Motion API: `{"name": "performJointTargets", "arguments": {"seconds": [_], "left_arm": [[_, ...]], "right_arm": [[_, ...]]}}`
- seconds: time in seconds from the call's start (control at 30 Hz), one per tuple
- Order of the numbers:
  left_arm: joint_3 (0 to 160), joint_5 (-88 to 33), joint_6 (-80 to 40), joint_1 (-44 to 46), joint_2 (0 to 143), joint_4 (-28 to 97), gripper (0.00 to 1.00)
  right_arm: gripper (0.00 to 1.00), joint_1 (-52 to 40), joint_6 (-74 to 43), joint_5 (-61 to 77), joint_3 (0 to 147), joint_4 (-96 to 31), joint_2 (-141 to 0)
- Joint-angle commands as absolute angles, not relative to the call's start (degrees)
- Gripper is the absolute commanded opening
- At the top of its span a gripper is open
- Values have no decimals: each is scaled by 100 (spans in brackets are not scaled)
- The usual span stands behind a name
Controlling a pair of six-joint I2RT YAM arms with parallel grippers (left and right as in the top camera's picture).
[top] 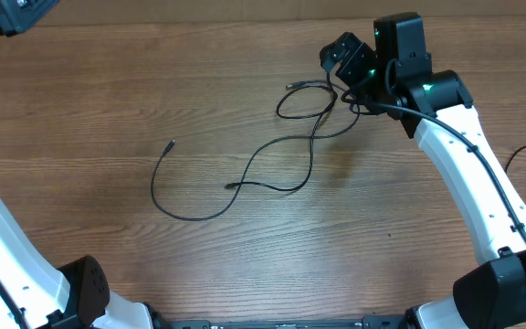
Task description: Untangle cables
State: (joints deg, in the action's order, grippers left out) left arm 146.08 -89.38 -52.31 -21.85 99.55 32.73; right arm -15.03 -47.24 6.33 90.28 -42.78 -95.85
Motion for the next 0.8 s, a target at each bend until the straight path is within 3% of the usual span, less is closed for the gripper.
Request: {"name": "performJointTargets", "arguments": {"seconds": [0.0,0.1,0.23,0.33,0.63,0.77], "left_arm": [[14643,-9045,-4565,-2161,9974,3780,4],[14632,-8753,-3376,-2051,9979,5113,4],[14632,-7015,-1608,-1645,10031,7472,4],[14634,-5955,-1002,-1168,10116,8165,4],[14632,-1236,-1087,506,10492,8868,4],[14632,211,-1446,1037,10777,9070,4]], "right_arm": [[100,-1505,-4591,1063,9006,-4368,-9581],[100,-1511,-4595,1127,9006,-4521,-9581],[100,-1559,-4595,1129,9006,-4703,-9581],[100,-1612,-4606,1173,9006,-4753,-9581],[100,-1820,-5671,1267,9006,-5190,-9767],[100,-1929,-6248,1321,9004,-5225,-9979]]}}
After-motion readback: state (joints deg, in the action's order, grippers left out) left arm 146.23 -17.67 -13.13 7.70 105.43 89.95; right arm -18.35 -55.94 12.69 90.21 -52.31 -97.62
